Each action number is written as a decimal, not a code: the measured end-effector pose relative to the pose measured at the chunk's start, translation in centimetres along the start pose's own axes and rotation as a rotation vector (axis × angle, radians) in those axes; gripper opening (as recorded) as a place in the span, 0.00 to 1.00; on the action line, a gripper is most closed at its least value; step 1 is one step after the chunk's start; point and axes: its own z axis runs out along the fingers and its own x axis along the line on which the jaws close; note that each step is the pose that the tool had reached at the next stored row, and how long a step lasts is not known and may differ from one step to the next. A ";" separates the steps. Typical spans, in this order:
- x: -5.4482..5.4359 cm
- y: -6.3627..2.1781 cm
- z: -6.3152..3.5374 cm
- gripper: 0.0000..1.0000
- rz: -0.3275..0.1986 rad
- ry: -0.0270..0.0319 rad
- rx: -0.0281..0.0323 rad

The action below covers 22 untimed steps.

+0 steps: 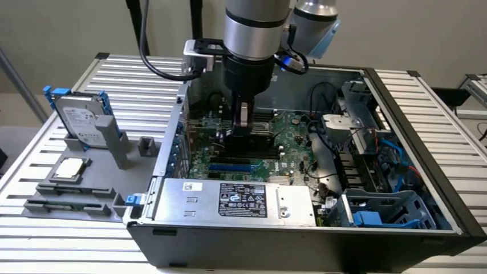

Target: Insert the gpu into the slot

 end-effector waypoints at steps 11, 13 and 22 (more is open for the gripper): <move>0.0 -0.05 2.01 0.26 0.001 -0.0001 0.0000; 0.0 -0.06 2.37 0.26 0.001 -0.0001 -0.0005; 0.1 -0.08 3.09 0.26 0.004 -0.0004 -0.0254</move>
